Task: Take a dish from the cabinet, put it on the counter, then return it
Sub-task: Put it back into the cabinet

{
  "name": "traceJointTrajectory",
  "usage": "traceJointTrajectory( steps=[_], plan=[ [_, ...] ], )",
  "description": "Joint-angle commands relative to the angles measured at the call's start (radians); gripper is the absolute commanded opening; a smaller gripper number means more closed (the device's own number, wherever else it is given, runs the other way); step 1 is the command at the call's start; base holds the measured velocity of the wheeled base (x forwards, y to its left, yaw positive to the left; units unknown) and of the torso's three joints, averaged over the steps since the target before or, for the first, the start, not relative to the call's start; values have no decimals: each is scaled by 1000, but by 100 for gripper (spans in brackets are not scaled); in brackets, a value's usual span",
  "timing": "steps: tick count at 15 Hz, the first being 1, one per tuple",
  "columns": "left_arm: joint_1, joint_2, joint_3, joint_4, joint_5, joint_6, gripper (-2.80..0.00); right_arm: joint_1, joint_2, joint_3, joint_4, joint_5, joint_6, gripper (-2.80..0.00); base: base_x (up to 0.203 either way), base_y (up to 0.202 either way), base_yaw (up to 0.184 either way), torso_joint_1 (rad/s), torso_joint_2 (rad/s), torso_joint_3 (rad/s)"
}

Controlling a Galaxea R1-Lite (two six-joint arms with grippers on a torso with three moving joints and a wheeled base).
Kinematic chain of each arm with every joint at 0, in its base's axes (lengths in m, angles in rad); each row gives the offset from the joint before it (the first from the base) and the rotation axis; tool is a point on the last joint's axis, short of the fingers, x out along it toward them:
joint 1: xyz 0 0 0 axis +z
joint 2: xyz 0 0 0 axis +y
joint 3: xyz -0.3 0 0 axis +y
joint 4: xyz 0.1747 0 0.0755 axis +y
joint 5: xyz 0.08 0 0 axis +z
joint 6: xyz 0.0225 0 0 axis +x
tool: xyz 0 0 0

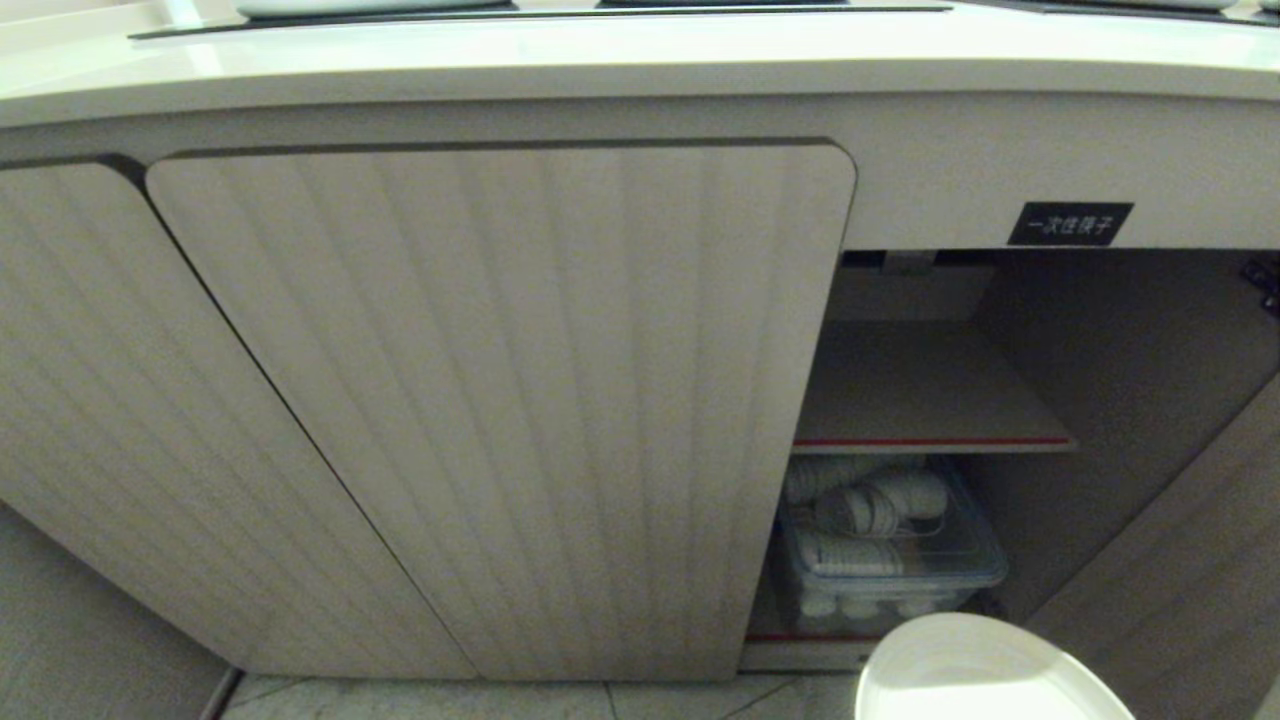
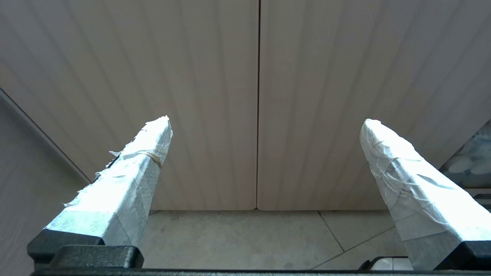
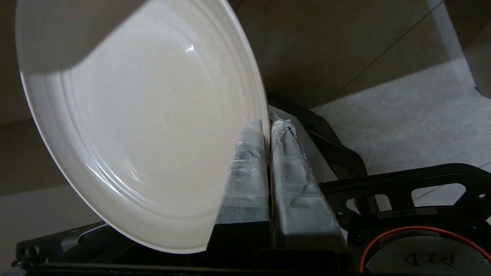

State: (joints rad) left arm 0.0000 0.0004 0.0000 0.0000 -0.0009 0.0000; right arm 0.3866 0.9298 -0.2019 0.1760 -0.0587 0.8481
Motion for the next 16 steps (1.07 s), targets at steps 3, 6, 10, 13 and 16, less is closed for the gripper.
traceJointTrajectory(
  steps=[3,6,10,13,16],
  plan=[
    [0,0,0,0,1,0,0,6,5,-4,-1,-10,5,-280,0,0,0,0,0,0],
    [0,0,0,0,1,0,0,5,18,-19,-6,-12,8,-280,0,0,0,0,0,0],
    [0,0,0,0,-1,0,0,2,41,-69,0,-12,45,-280,0,0,0,0,0,0],
    [0,0,0,0,1,0,0,-22,50,-73,0,-13,46,-280,0,0,0,0,0,0],
    [0,0,0,0,0,0,0,-57,83,-85,-5,-12,46,-280,0,0,0,0,0,0]
  ],
)
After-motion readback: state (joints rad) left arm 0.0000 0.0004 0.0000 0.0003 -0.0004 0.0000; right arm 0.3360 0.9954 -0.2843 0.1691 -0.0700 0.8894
